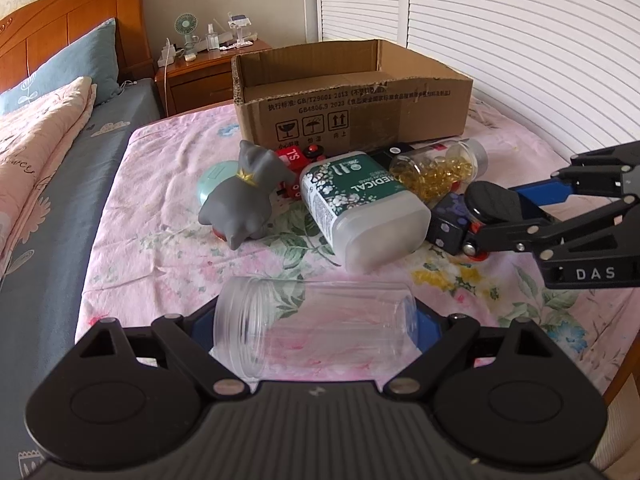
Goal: Organize rigid objects
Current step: 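Carry the cup and black object into the box and open both tools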
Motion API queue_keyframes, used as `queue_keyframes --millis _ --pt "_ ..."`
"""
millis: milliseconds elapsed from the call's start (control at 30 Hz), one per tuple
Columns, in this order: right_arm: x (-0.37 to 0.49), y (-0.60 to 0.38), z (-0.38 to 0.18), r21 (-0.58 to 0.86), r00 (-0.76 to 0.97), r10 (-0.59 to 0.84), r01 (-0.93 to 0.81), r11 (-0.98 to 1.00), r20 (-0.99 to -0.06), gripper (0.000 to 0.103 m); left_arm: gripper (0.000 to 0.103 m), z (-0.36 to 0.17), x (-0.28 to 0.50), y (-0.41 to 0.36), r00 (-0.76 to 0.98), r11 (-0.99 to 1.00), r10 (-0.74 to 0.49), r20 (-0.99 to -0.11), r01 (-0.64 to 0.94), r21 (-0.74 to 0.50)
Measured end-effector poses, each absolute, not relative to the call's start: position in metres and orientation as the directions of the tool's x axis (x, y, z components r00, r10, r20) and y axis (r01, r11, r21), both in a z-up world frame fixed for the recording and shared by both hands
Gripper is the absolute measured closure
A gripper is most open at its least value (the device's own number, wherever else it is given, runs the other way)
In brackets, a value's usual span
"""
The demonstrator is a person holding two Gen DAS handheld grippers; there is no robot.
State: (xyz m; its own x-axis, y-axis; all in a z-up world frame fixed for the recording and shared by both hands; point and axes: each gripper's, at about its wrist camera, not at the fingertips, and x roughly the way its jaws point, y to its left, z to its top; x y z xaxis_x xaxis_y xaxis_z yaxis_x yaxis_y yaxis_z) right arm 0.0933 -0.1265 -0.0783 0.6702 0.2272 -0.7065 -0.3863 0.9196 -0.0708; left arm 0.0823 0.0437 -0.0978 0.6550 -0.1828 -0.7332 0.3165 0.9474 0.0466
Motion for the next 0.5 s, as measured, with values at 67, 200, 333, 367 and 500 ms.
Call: queue_keyframes --millis 67,200,333,367,500 --pt "0.091 -0.129 -0.078 -0.073 0.672 0.22 -0.379 0.923 -0.708 0.05 0.013 -0.097 0.082 0.043 0.657 0.947 -0.182 -0.732 0.317 0.049" --pt "0.087 -0.136 -0.077 -0.075 0.676 0.21 -0.366 0.928 -0.707 0.05 0.013 -0.094 0.081 0.042 0.661 0.946 -0.179 -0.729 0.318 0.055" --pt "0.086 -0.142 -0.077 -0.067 0.672 0.203 -0.354 0.933 -0.712 0.049 0.013 -0.091 0.081 0.039 0.66 0.946 -0.17 -0.732 0.317 0.066" --pt "0.086 -0.143 -0.077 -0.066 0.671 0.203 -0.353 0.933 -0.713 0.05 0.013 -0.09 0.081 0.039 0.659 0.946 -0.168 -0.734 0.318 0.069" --pt "0.085 -0.145 -0.075 -0.068 0.673 0.203 -0.353 0.933 -0.711 0.05 0.013 -0.086 0.079 0.037 0.656 0.944 -0.166 -0.736 0.322 0.073"
